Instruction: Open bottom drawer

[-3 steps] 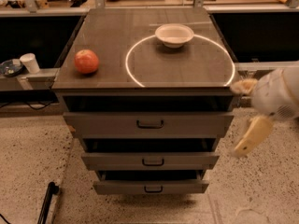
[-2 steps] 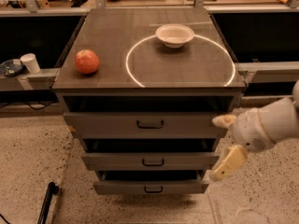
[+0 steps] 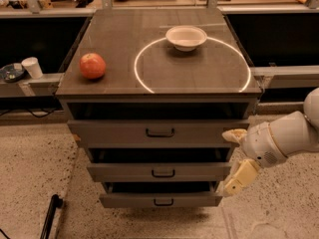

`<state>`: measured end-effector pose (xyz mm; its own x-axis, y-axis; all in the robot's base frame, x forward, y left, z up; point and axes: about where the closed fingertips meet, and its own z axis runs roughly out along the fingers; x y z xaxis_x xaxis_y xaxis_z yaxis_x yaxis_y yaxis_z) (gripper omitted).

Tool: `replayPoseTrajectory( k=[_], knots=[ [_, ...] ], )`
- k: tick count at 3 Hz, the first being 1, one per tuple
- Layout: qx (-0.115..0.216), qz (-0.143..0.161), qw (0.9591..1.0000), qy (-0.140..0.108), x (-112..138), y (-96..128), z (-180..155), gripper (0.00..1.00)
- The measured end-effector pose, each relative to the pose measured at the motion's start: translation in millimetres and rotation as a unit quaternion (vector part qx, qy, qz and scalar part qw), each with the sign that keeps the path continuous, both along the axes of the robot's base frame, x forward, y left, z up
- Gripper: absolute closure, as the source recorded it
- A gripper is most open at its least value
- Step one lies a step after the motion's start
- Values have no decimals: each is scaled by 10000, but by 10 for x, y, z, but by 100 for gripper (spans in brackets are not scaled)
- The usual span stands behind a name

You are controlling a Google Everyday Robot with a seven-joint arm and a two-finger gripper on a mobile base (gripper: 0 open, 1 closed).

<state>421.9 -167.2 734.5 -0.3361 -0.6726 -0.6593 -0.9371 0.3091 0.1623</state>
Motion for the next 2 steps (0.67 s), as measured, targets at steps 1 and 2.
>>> replayPoseTrajectory(
  k=[1,2],
  knots=[
    [-11,-143,9988,-462,-15,-48,-215,0],
    [-54,-145,9915,-1293,-166,-32,-538,0]
  ],
)
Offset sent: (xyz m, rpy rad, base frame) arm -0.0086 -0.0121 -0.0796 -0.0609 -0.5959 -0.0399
